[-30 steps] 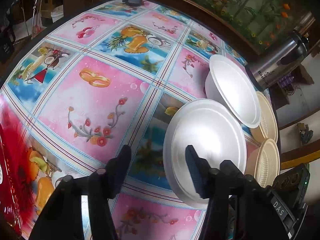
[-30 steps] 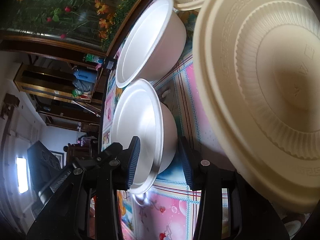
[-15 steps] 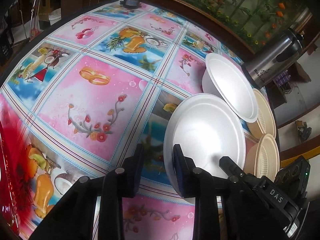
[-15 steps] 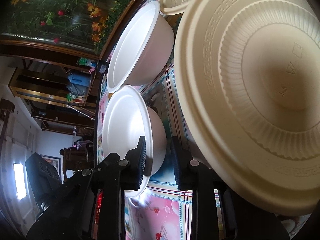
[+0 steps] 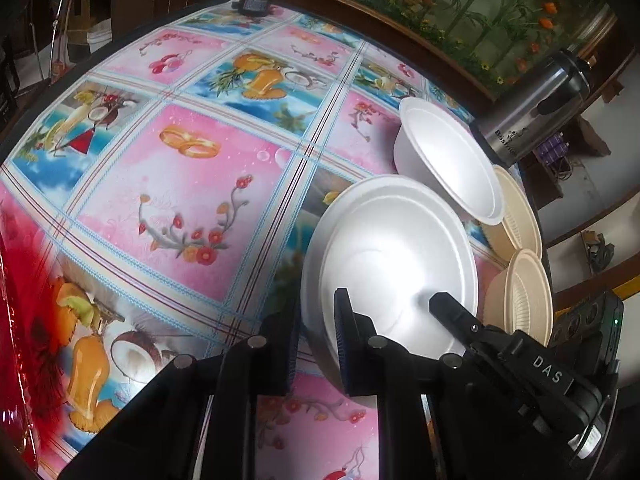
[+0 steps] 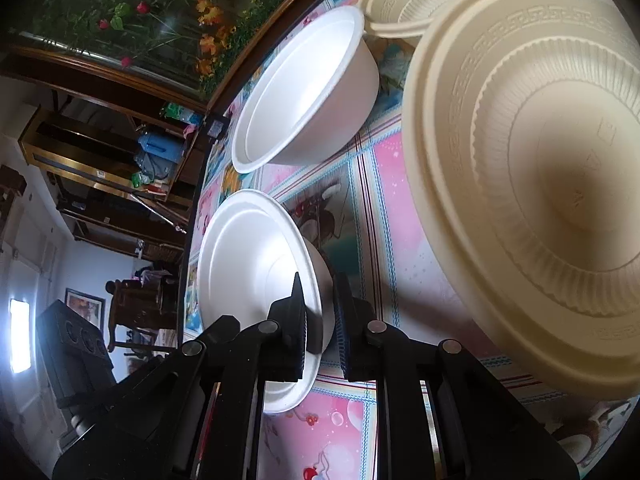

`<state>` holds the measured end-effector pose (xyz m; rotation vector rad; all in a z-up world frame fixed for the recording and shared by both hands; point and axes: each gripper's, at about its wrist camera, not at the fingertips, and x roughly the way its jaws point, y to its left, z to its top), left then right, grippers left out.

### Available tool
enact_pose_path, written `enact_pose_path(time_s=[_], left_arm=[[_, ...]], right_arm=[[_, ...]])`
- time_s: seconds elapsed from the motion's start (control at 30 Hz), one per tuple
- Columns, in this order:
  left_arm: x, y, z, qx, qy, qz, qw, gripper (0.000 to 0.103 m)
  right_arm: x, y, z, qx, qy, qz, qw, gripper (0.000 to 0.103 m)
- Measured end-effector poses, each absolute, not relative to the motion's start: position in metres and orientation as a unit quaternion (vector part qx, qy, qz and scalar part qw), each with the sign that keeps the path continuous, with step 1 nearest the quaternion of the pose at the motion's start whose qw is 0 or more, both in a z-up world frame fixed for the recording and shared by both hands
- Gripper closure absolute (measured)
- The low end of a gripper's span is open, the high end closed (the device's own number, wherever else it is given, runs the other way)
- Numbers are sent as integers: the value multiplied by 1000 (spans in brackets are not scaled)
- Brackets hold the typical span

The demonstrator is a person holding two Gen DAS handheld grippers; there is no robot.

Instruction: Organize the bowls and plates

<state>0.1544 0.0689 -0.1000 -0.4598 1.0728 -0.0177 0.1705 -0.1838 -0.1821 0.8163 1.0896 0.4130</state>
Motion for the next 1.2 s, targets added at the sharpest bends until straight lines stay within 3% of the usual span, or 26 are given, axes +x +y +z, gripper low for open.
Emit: enact_pose_path(time_s=[0.5,0.53,0.73,1.2], left_arm=[[131,69,-94,-192,493,-10,848,88],[130,68,-94,-191,495,-10,848,88],[129,67,-95,-184,491,-15,852,93],[130,63,-95,-178,492,-8,852,93]], right_arm=[[167,-180,-183,353,500,190,768,89],[168,-178,-186,351,508,187,764,93],[172,-182,-195,380,527,205,732,92],[162,-187,-197,414,521,199,719,90]])
